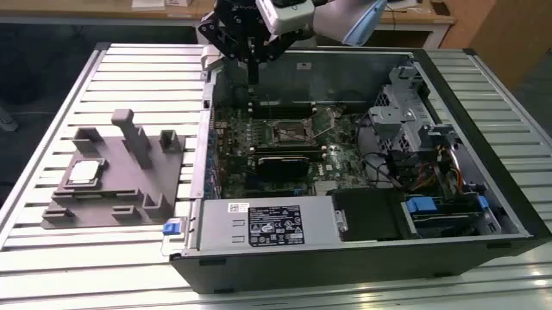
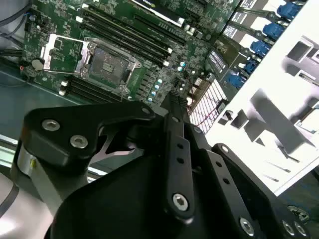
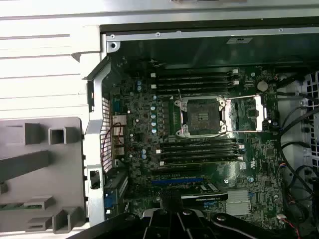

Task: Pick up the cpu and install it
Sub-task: 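Reach for the cpu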

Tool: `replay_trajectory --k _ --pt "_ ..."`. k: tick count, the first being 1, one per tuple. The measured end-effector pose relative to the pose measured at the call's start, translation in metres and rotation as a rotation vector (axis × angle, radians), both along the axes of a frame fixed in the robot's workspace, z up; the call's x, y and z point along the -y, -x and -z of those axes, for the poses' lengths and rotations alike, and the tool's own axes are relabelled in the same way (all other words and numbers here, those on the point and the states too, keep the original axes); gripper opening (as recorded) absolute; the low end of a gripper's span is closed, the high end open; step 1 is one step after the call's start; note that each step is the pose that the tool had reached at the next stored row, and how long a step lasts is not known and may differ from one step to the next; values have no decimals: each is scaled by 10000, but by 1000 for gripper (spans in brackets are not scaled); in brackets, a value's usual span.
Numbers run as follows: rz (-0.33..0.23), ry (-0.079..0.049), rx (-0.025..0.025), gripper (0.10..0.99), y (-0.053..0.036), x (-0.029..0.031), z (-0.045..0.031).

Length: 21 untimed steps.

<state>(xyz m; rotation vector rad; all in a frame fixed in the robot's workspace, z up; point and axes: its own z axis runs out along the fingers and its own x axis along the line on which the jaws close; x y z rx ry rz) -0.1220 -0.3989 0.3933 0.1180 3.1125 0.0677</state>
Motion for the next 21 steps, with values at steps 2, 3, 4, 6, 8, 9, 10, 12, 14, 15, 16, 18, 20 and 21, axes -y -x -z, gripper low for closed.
replay_trajectory --k 2,3,4,6,8,9,10,12,14,15,16,18,20,21 --pt "0 1 0 106 0 0 0" --pt "0 0 0 106 0 0 0" --pt "-1 1 0 106 0 0 0" --pt "1 1 -1 106 4 0 -1" --pt "1 1 0 106 15 0 0" --pt "0 1 0 106 22 0 0" --pt "0 1 0 106 32 0 0" --pt "0 0 0 106 45 0 0" --pt "0 0 0 106 59 0 0" --pt "0 1 0 106 66 0 0" --pt "0 0 0 106 71 0 0" --pt "0 1 0 106 82 0 0" --pt "-1 0 0 106 94 0 0" --pt "0 0 0 106 99 0 0"
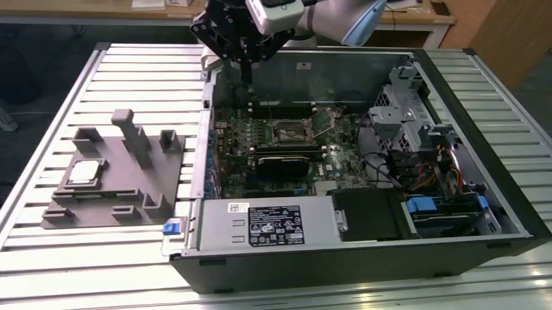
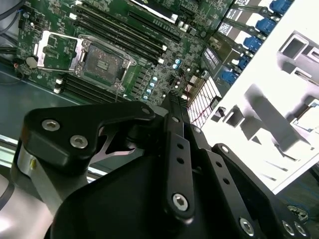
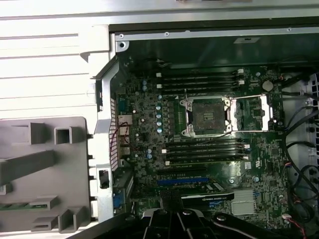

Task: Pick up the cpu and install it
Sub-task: 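Reach for the cpu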

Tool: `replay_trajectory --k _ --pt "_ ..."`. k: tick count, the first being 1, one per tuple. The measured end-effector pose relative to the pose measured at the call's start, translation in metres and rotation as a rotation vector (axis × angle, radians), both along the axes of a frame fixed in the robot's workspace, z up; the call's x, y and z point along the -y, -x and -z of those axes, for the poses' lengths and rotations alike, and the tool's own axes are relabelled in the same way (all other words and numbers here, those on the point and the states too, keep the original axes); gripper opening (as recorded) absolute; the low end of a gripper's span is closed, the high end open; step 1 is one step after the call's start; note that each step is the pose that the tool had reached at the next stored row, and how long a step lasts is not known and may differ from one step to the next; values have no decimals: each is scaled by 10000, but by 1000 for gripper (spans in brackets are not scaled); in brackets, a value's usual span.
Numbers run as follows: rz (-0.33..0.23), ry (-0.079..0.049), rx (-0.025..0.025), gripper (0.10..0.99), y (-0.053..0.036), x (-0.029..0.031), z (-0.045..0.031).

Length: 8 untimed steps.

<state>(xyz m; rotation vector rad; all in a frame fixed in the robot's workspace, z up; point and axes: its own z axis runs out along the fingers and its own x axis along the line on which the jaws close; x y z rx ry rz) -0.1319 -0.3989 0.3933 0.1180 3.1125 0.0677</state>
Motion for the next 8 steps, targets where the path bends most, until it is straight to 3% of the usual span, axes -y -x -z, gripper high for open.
replay_trajectory --k 8 --pt "0 1 0 106 53 0 0"
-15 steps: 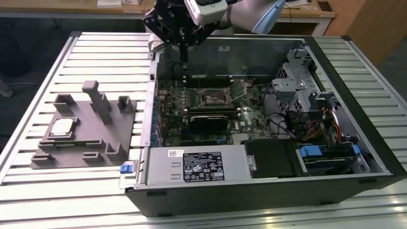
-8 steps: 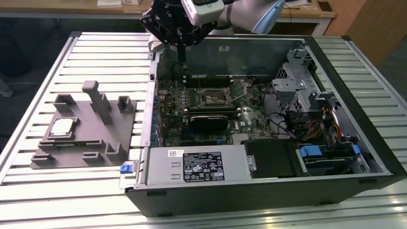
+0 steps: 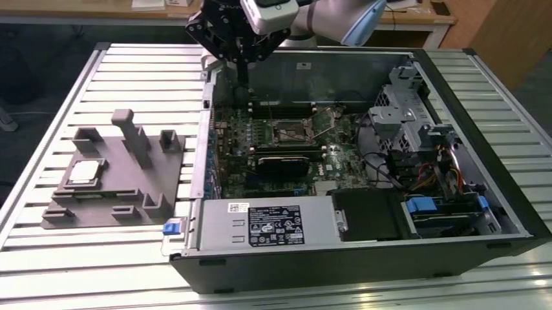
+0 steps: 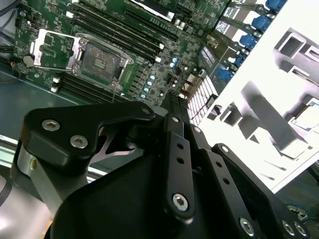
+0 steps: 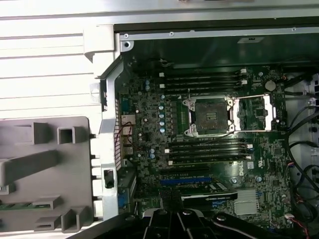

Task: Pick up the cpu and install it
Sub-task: 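Reach for the cpu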

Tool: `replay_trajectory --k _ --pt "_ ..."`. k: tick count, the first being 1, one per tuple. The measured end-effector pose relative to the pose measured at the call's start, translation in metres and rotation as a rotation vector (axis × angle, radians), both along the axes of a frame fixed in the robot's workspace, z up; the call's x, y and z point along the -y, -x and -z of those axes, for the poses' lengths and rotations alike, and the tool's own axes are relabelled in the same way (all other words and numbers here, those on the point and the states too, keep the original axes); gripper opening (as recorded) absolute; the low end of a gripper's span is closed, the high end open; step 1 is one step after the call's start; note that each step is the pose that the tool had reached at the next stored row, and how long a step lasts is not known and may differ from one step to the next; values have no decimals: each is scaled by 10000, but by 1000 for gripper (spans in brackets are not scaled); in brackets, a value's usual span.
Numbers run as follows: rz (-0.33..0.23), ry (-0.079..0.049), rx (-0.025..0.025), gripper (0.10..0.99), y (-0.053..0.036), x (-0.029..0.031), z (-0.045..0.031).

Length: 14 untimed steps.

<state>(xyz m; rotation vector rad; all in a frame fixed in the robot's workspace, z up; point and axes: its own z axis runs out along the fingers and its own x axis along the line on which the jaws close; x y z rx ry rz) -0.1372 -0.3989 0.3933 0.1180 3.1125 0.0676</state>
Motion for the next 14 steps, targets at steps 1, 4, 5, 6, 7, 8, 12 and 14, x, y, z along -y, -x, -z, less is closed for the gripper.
replay_trajectory --k 1,4,5,6,7,8,12,14 --pt "0 0 0 106 11 0 0" --pt "0 0 0 106 43 0 0" --pt "0 1 0 106 56 0 0" --pt "-1 0 0 106 67 0 0" --pt "0 1 0 106 78 0 0" --pt "-1 0 0 106 89 0 0" --pt "0 0 1 106 130 0 0" --pt "0 0 0 106 147 0 0"
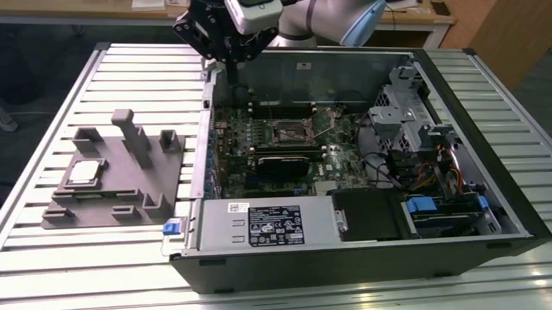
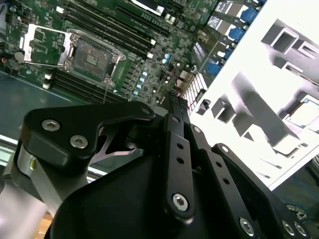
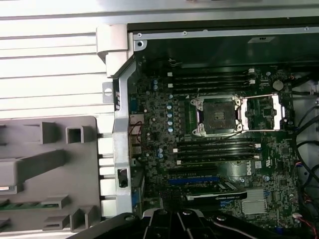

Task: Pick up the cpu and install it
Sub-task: 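Reach for the cpu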

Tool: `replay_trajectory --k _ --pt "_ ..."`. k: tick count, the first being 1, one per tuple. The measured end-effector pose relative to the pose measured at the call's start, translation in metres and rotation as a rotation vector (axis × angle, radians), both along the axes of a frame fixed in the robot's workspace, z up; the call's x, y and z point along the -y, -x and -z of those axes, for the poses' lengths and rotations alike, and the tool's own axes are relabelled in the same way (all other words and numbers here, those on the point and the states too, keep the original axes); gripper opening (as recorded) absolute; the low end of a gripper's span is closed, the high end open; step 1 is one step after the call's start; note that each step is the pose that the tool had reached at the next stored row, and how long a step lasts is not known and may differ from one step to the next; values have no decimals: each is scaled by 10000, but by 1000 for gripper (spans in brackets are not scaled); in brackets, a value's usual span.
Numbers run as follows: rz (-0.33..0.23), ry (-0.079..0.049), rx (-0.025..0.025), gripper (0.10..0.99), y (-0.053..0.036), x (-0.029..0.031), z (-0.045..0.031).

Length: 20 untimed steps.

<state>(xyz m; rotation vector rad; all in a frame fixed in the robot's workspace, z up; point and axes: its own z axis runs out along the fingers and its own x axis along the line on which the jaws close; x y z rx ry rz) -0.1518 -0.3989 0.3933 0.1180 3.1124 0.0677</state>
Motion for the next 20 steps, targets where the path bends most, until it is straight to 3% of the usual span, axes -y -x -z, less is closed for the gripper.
replay_trajectory --k 8,20 --pt "0 0 1 106 89 0 0" --pt "0 0 2 106 311 0 0"
